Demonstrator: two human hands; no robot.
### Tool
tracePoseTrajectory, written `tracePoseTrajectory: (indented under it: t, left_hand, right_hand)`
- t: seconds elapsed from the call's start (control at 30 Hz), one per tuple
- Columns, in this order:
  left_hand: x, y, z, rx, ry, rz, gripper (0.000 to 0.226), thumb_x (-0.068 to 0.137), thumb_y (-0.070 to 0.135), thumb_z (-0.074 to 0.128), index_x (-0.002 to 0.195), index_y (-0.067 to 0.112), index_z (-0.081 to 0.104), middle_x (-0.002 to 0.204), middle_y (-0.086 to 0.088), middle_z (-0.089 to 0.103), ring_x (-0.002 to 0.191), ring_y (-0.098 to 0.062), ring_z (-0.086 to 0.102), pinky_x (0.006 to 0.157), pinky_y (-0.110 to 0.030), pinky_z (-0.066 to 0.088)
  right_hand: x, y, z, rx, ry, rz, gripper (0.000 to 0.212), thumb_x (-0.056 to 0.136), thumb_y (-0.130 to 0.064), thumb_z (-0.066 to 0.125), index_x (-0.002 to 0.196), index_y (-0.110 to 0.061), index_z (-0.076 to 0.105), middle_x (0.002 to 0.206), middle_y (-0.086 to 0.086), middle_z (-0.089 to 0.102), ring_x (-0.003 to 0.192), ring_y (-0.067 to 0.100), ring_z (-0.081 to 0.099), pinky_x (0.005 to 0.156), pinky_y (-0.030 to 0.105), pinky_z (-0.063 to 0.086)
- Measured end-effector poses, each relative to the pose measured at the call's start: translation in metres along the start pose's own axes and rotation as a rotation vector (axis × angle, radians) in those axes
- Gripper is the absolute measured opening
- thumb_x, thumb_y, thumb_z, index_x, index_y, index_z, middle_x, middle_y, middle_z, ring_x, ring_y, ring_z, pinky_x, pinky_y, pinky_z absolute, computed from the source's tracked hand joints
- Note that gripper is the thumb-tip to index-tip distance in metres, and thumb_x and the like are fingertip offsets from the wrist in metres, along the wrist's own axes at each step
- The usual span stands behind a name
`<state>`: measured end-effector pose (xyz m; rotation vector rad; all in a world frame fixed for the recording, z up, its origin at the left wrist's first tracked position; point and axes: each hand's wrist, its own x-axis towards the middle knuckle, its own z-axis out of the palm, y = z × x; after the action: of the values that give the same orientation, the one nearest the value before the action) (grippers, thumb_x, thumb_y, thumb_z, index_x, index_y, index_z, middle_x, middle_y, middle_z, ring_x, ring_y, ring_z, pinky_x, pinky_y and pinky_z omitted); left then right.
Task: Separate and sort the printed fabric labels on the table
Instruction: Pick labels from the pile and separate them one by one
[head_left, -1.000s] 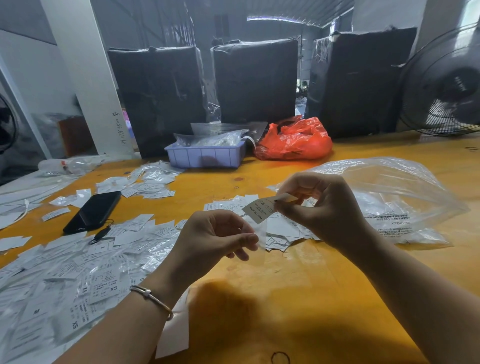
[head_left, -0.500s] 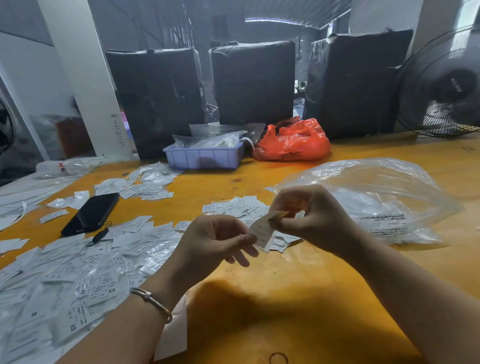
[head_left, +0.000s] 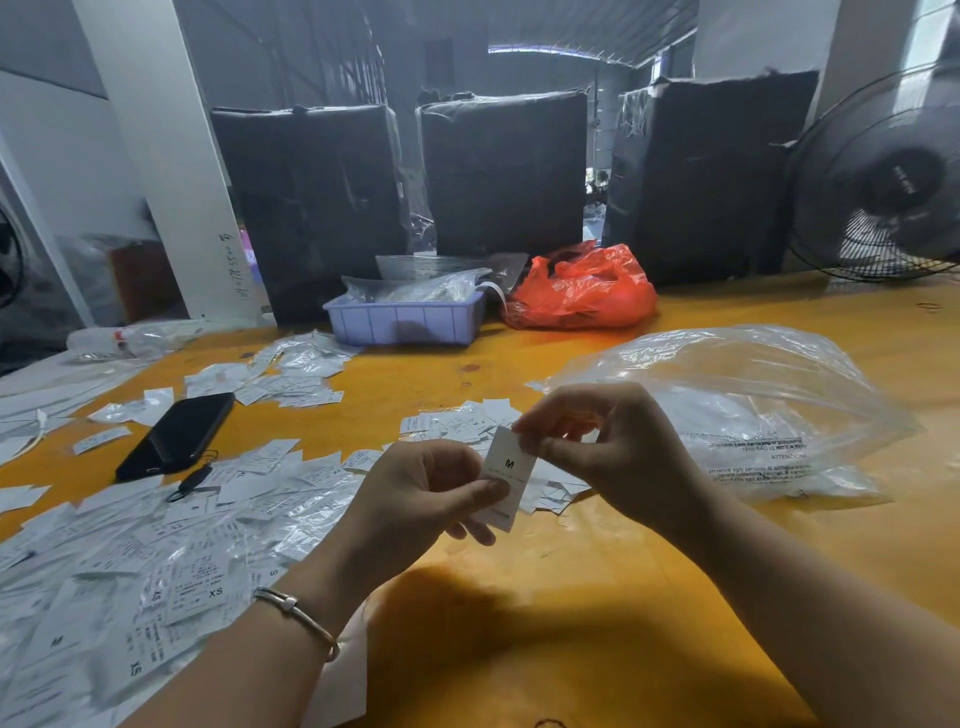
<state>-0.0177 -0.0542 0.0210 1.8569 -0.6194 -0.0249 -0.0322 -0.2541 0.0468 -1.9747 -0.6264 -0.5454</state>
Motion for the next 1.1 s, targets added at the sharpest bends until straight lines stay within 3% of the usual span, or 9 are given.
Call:
tracePoseTrajectory:
  t: [0.13,0.3,0.53,0.73,0.87,0.97,1.1]
  left_hand:
    - [0.001,-0.002,0.000,-0.026,0.014,0.015,0.029,0.074,0.030,0.071,0.081,0.002,0.069,0.073,-0.010,0.074,0.060,-0.022,0.071,0.049,-0.023,0.048]
    - [0.002,-0.003,0.001,0.014,0.040,0.017,0.029,0.071,0.033,0.072,0.079,0.005,0.072,0.073,-0.006,0.074,0.060,-0.011,0.063,0.049,-0.021,0.047]
    - [0.002,-0.003,0.000,0.013,0.038,0.019,0.027,0.069,0.032,0.072,0.079,0.007,0.072,0.076,-0.002,0.075,0.069,-0.012,0.070,0.056,-0.021,0.053]
    - [0.001,-0.003,-0.001,0.059,0.019,0.014,0.027,0.073,0.031,0.070,0.083,0.006,0.071,0.075,0.002,0.075,0.069,-0.011,0.071,0.053,-0.019,0.051]
    - [0.000,0.000,-0.001,0.074,0.036,-0.006,0.031,0.073,0.033,0.070,0.088,0.007,0.069,0.074,0.001,0.075,0.070,-0.012,0.071,0.053,-0.021,0.052]
    - [0.000,0.003,-0.005,0.043,0.066,-0.050,0.025,0.077,0.027,0.070,0.099,0.014,0.066,0.073,-0.001,0.075,0.066,-0.011,0.070,0.052,-0.021,0.052]
    - [0.002,-0.002,-0.010,0.094,0.189,-0.088,0.005,0.088,0.013,0.068,0.091,0.018,0.068,0.071,-0.003,0.074,0.060,-0.004,0.065,0.050,-0.018,0.049]
  right_hand:
    - [-0.002,-0.001,0.003,-0.031,-0.085,-0.018,0.009,0.078,-0.004,0.075,0.083,-0.012,0.076,0.075,-0.002,0.072,0.066,0.012,0.063,0.059,0.026,0.052]
    - [-0.001,0.002,0.004,-0.036,-0.017,-0.017,0.013,0.074,0.002,0.074,0.079,-0.010,0.076,0.073,-0.003,0.071,0.063,0.007,0.060,0.056,0.015,0.045]
    - [-0.004,-0.003,0.007,-0.016,-0.119,0.020,0.013,0.077,0.004,0.071,0.084,-0.005,0.077,0.078,0.003,0.072,0.064,0.005,0.059,0.057,0.020,0.047]
    - [-0.004,0.000,0.008,-0.008,-0.166,0.050,0.012,0.081,-0.001,0.069,0.087,-0.007,0.077,0.080,0.005,0.072,0.069,0.018,0.062,0.057,0.027,0.049]
    - [-0.003,0.002,0.006,-0.028,-0.194,0.043,0.009,0.083,-0.009,0.071,0.089,-0.011,0.077,0.081,0.000,0.073,0.070,0.013,0.062,0.055,0.019,0.047]
    - [0.000,0.007,0.000,-0.086,-0.099,0.074,0.010,0.082,-0.008,0.070,0.088,-0.012,0.076,0.077,-0.005,0.071,0.064,0.003,0.060,0.056,0.015,0.046]
    - [0.006,0.021,-0.012,-0.280,0.023,0.234,0.017,0.078,-0.004,0.064,0.081,-0.014,0.077,0.072,-0.003,0.071,0.062,0.010,0.061,0.062,0.031,0.052]
